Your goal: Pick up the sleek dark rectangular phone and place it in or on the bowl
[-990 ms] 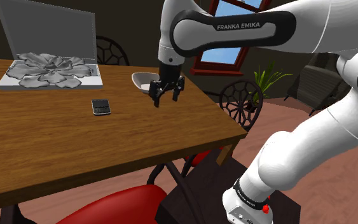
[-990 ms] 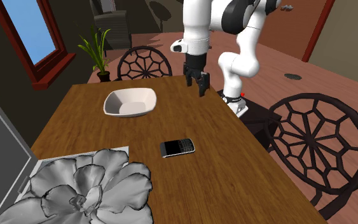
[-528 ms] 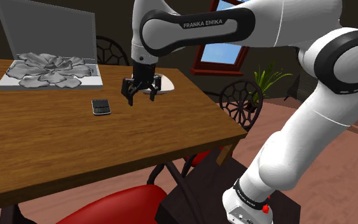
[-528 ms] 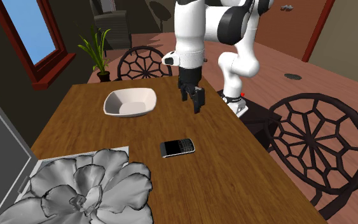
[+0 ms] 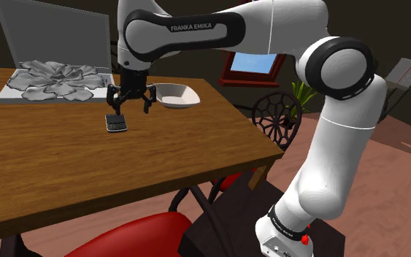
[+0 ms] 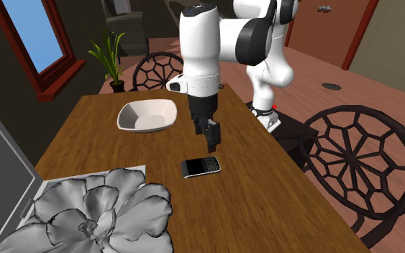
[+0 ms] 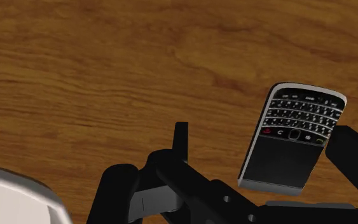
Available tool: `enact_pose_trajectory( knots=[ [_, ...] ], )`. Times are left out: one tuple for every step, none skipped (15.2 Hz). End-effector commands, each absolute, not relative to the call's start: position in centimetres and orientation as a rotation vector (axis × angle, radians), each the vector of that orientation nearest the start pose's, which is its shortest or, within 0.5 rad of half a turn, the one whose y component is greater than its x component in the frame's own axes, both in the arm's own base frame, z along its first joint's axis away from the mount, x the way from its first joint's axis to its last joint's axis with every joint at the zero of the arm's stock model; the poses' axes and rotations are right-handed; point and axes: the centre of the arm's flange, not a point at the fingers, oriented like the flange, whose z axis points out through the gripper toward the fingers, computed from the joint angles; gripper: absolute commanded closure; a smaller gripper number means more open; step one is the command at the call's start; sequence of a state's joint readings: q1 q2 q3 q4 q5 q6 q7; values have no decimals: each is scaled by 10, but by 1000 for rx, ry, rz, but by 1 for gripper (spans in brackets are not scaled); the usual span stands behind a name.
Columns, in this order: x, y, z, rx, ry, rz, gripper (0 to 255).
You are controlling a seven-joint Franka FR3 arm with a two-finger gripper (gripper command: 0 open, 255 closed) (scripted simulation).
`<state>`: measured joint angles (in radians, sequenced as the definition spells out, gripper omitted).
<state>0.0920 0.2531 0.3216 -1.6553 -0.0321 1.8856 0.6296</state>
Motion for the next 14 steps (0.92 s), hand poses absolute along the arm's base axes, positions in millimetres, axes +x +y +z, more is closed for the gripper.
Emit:
enact_pose_trajectory(
  knots=[
    [609, 250, 464, -3072, 355, 41, 0],
    [620, 256, 462, -3066, 365, 36, 0],
    [630, 262, 461, -3060, 374, 32, 0],
    [634, 264, 460, -3058, 377, 30, 0],
    [634, 265, 455, -3058, 377, 30, 0],
    [633, 265, 450, -3058, 377, 30, 0],
    [634, 265, 445, -3058, 377, 30, 0],
    [633, 266, 439, -3058, 377, 30, 0],
    [633, 266, 434, -3058, 377, 30, 0],
    [633, 266, 429, -3058, 377, 30, 0],
    [633, 267, 420, -3058, 377, 30, 0],
    [633, 267, 420, -3058, 377, 30, 0],
    [633, 267, 420, -3058, 377, 30, 0],
    [633, 267, 420, -3058, 377, 30, 0]
  ],
)
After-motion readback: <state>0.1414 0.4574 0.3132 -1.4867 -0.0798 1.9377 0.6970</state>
